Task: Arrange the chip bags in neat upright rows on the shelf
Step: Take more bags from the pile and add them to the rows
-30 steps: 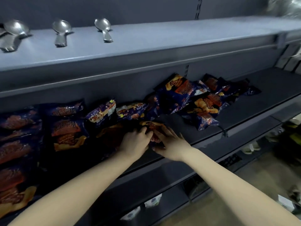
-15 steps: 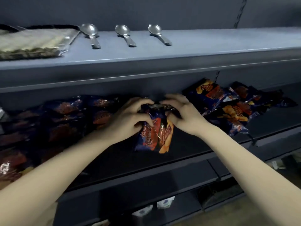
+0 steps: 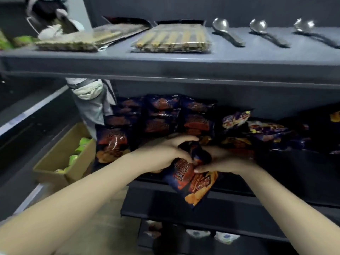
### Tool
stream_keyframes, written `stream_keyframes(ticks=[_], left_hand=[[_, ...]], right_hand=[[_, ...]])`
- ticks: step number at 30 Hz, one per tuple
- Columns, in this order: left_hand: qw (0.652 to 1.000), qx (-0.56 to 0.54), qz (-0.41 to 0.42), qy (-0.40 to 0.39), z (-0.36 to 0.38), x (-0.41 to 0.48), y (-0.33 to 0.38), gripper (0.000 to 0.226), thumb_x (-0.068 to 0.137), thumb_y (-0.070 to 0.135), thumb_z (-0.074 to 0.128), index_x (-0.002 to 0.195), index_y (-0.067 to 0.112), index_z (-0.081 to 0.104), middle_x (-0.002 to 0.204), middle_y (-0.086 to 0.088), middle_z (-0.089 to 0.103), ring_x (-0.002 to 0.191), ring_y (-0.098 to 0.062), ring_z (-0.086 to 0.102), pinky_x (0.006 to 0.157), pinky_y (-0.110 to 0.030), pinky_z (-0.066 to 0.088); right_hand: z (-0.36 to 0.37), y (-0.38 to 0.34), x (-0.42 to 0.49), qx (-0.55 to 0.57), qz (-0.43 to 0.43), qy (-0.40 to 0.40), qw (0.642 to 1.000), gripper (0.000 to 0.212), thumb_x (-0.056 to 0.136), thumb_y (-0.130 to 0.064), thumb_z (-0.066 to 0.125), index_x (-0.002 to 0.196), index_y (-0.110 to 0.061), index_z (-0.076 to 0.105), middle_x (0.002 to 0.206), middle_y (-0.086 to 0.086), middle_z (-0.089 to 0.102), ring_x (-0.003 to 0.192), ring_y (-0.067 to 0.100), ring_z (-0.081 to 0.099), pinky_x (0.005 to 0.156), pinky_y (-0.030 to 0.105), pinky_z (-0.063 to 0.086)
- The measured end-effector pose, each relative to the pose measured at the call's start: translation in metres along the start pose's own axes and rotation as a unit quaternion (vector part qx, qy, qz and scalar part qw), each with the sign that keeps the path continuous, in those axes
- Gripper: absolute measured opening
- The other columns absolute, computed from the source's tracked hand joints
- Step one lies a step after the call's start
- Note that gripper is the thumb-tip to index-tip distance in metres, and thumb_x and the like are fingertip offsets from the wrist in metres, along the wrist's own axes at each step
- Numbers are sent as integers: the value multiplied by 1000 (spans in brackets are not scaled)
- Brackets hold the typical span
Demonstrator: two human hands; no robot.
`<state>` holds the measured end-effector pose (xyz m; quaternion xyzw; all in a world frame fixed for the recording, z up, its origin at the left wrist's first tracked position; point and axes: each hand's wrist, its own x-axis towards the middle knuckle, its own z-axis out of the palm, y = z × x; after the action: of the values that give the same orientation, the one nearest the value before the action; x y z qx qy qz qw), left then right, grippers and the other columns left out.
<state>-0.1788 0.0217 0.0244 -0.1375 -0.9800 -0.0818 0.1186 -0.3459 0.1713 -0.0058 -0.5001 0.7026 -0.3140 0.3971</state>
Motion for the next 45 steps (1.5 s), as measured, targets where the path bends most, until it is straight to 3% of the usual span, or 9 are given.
stream_keyframes(ticks=[2,4,9,14,18,23,30,37,45], left_hand=[[998,47,-31,14,-7,-9,-3,42,79,-7,59,100,27,72,136,-1,52,126,-19,45,100,-28,42],[997,62,-27,38,-10,-18,-8,37,77,-8,60,102,17,72,137,-9,50,126,-31,45,101,-43,41],[996,68,-31,55,0,-17,-5,29,81,5,61,107,15,70,131,-8,54,122,-30,48,107,-45,33],[997,49,-35,57,27,-9,3,25,86,15,61,110,14,68,130,-8,56,121,-28,50,108,-49,33],[993,66,-78,54,64,3,18,42,93,27,50,132,12,53,143,-11,43,132,-30,39,112,-45,29],[963,85,-233,-103,98,22,18,77,97,54,23,146,7,-14,152,-13,-26,138,-32,-27,115,-43,-11],[956,82,-258,-112,114,37,8,89,91,64,20,146,3,-12,149,-14,-32,134,-32,-34,111,-47,-16],[959,90,-256,-84,129,34,3,95,88,69,23,145,4,-15,144,-12,-39,132,-33,-38,99,-44,-34],[953,106,-273,-78,139,33,6,93,78,69,-3,140,3,-23,147,-14,-33,133,-31,-34,108,-49,-25]], right_hand=[[11,3,13,50,-14,15,999,57,73,-20,79,119,-39,50,117,-23,57,105,-16,52,86,6,42],[12,5,18,96,-30,52,994,53,72,-16,79,112,-39,54,112,-22,60,101,-15,56,81,5,44],[-10,17,22,195,-42,207,958,43,74,-12,76,113,-20,61,109,-4,70,102,10,65,86,22,51],[-9,25,27,194,17,350,916,50,79,-12,74,125,-13,53,118,3,63,109,17,59,97,35,45],[10,29,35,155,36,368,916,54,81,-18,73,127,-16,46,118,-2,58,111,16,54,101,36,43],[26,42,51,178,66,379,906,48,80,-26,73,118,-16,45,112,-1,58,106,18,56,88,30,45],[28,52,65,95,82,437,891,62,81,-32,72,129,-12,39,115,4,60,111,27,58,79,23,39],[37,56,73,21,97,458,884,75,87,-35,64,145,-6,27,140,15,45,131,29,42,101,31,37],[45,53,85,60,134,468,872,75,93,-42,51,151,-18,9,147,13,39,132,30,40,100,34,37]])
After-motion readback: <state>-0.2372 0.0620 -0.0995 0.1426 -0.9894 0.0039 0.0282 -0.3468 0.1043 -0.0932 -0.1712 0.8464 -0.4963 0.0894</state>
